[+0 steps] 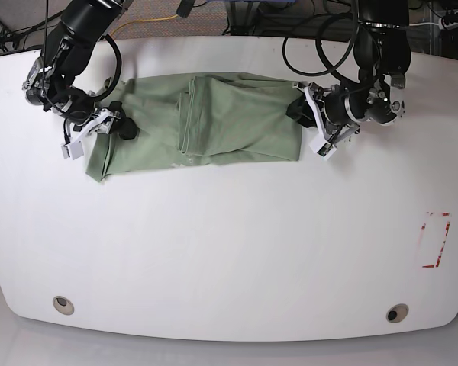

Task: Fold the T-shirt properly
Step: 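Grasp both ends of the shortened strip with both grippers, then fold the strip in half, bringing the right gripper toward the left gripper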

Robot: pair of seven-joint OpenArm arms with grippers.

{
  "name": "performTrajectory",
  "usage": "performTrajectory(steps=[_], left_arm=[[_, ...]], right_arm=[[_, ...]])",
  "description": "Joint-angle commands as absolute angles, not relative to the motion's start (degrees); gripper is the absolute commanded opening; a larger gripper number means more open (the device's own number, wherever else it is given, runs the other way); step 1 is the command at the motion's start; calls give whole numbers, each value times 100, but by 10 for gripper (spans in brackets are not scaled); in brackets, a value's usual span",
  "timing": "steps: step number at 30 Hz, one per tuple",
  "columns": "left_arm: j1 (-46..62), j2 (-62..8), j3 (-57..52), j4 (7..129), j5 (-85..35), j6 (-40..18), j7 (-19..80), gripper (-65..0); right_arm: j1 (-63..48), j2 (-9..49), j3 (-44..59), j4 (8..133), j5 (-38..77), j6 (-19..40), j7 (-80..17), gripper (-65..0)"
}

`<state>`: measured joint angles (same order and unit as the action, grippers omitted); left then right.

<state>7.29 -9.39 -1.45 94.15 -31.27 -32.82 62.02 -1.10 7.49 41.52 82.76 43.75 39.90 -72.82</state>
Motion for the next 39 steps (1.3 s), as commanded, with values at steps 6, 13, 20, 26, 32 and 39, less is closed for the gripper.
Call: performTrajectory(steps=[6,13,20,26,32,39], left_arm=[[673,-954,-154,9473,-3178,-3266,6149,-479],[673,-936,-136,9464,-3169,-3266,6149,-479],[426,-813,-145,8980,-3169,-3266,6149,-478],[163,-725,-145,8242,-3187,-3266,6141,-478],[48,-435,-154,8066,-3187,-3266,6141,-478],[145,-330,-154,8048,-3187,-3266,6141,-478]], right_arm=[[-48,840,4154,8400,4435,4000,-7213,-539],[-75,857,4154,8848,4444,4000,-7231,-650],[-321,848,4154,10123,4497,4000,-7556,-650],[-602,611,3916,10774,4831,4000,-7723,-650],[-910,400,3240,11407,5446,4000,-7723,-650],[-769,-66,2448,11371,5446,4000,-7609,-650]])
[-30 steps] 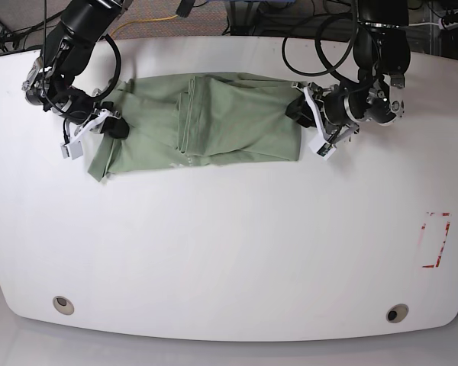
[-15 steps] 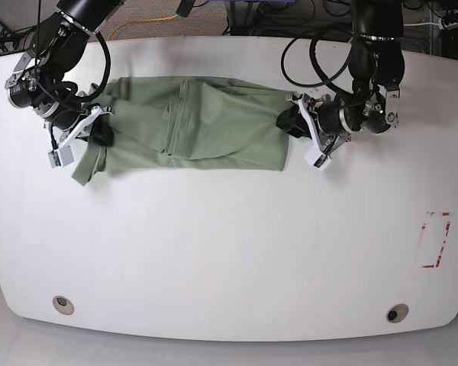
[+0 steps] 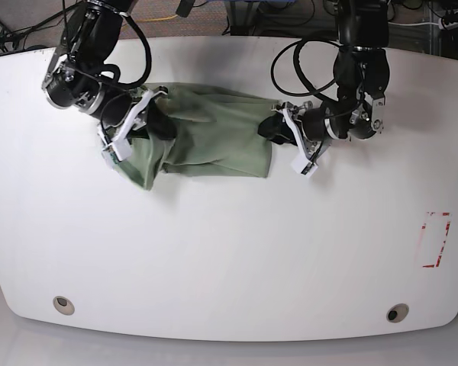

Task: Fold the T-shirt properly
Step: 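Fold the strip in half, bringing the right gripper toward the left gripper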

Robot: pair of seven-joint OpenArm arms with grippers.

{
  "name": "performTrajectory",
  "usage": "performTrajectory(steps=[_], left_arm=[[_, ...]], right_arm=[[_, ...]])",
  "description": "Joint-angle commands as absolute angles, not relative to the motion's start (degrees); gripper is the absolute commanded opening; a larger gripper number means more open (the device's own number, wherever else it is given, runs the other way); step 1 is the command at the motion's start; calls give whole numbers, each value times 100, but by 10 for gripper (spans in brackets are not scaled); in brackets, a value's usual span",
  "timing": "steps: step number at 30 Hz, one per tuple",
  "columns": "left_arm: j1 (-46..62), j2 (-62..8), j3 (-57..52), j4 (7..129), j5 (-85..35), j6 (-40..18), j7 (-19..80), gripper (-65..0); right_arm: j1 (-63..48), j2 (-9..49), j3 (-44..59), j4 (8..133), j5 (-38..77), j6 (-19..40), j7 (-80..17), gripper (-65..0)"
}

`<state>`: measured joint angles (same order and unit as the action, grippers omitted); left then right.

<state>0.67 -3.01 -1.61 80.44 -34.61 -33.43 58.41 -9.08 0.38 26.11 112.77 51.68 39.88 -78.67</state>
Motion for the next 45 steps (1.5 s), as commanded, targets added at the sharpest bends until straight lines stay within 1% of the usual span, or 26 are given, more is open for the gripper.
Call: performTrajectory(steps=[1,8,13,18,19,22,27,30,33,37,41,45], left_arm=[[171,-321,-154,8057,-3187,-3266,6141,-478],[207,-207,-154,8040,-3187,-3266,6141,-478],[207,-215,-163,8075,-3196,-3266,6141,-478],[207,-215,-163,8066,-3213,-3266,6141,-478],[189,-215,-163,8066,-3213,-3266,6141,-478],[198,-215,-163,8075,-3213,-3266,6141,-478],[198,-189,-163,8075,-3213,-3266,6141,-478],[189,-180,-154,8075,-3213,-3266,6141,-478],[171,-180,-154,8075,-3222,-3266,6141,-478],[154,-180,-154,8092,-3231,-3292,6141,-478],[84,-180,-365,8295,-3240,-3292,6141,-478],[48,-171,-681,8585,-3240,-3292,6141,-478]], right_arm=[[-769,-119,2360,11345,5402,4000,-7565,-650],[-681,-198,1499,10923,4734,4000,-6905,-650],[-567,-163,1007,10554,4558,4000,-6844,-650],[-567,-163,954,10484,4444,4000,-6844,-650],[-567,-180,945,10492,4418,4000,-6844,-634],[-541,-215,945,10492,4365,4000,-6844,-544],[-470,-215,945,10484,4356,4000,-6844,-347],[-312,-295,936,10431,4347,4000,-6835,-265],[-180,-453,936,10167,4347,4000,-6835,-206],[-57,-453,892,10053,4391,4000,-6844,-174],[-110,-251,822,10598,4365,4000,-6844,-176],[-242,-31,822,10844,4365,4000,-6844,-174]])
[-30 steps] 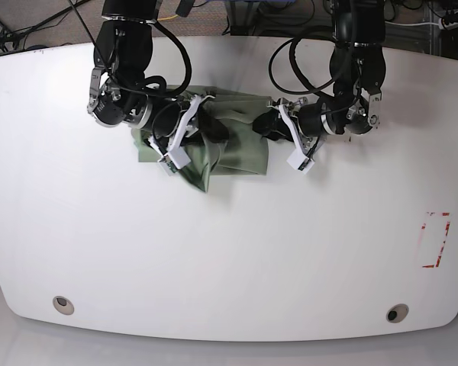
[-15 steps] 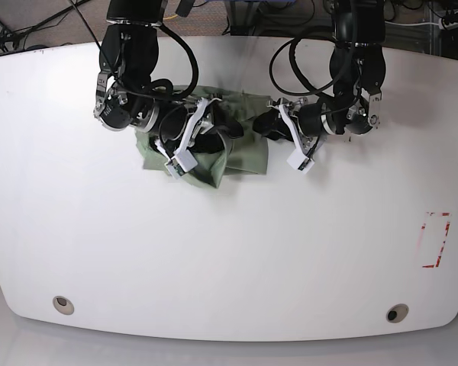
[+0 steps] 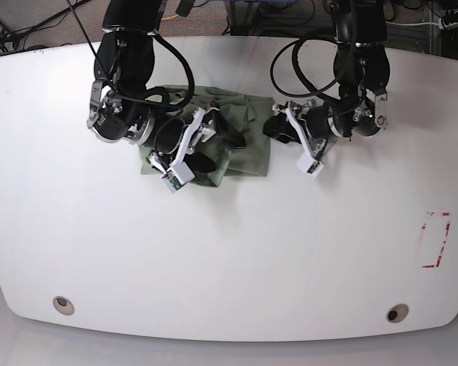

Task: Fold the T-shirt properly

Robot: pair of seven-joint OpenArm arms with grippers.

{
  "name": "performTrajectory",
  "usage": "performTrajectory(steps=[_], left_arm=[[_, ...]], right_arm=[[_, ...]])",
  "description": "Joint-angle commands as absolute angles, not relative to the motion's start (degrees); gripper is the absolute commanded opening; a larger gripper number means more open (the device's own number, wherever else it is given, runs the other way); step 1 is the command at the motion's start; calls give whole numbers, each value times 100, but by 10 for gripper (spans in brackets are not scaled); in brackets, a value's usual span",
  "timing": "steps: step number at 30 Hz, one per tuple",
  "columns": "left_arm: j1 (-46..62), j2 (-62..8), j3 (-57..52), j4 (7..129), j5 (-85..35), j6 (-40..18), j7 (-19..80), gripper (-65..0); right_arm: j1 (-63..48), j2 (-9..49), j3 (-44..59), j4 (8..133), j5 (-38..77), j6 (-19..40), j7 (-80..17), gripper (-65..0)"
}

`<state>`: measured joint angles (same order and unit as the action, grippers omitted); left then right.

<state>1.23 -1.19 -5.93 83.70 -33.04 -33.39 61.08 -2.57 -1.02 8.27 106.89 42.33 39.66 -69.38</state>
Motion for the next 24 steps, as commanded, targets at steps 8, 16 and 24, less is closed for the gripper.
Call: performTrajectory(steps=[8,16,24], left_arm=[[40,-497,-884,9051,-3767,-3292,6141,-478],[66,-919,-892,9103,-4242,-3292,6141,-478],[75,-1209,-1200,9103,-4523,-3292,6141,-478]], right_arm=[[-523,347,382,11055,4356,4000,-6844,-174],[-505,312,-92,11055,3336,4000,-6826,-176],[-523,242,-1007,11064,1305,4000,-6422,-193]])
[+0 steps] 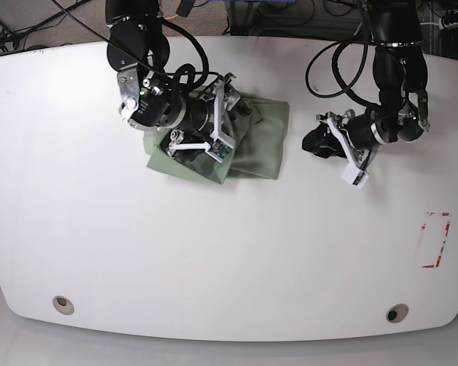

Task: Fold the T-shirt properly

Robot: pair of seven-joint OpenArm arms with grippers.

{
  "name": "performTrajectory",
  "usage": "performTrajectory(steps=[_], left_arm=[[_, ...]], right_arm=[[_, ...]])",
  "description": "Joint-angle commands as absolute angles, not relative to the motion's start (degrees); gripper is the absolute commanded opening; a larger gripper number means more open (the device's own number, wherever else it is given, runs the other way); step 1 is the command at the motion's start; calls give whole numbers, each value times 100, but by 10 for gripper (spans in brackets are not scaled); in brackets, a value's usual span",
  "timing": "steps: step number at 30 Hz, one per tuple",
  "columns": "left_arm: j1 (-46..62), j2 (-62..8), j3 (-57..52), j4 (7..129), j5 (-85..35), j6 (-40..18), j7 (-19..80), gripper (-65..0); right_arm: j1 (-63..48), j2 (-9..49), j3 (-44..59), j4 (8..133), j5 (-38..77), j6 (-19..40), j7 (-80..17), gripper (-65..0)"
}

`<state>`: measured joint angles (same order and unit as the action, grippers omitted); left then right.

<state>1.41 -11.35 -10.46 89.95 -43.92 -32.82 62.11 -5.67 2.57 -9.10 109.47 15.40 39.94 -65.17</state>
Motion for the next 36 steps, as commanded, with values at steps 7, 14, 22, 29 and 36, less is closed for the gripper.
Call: performTrajectory(steps=[7,14,22,29,36], left_arm=[[92,-1235,-1481,9095,-4523,-3292,6149,-478],[286,-1367,-1481,9121,-4523,-3292,6158,-478],[576,-1376,-1481,9508,-4497,-3292,6158,-478],[716,-1376,-1481,9516,-4497,-3292,6158,-478],[716,-1385,-1464,9516,-4497,-3292,6158,-478]], right_arm=[[-532,207,-1648,11064,558,4000,-6185,-509],[-400,-136,-1684,11073,523,4000,-6132,-650],[-57,-620,-1692,10985,585,4000,-6132,-650],[277,-787,-2360,10378,576,4000,-6114,-650],[541,-892,-2563,9358,576,4000,-5552,-593]])
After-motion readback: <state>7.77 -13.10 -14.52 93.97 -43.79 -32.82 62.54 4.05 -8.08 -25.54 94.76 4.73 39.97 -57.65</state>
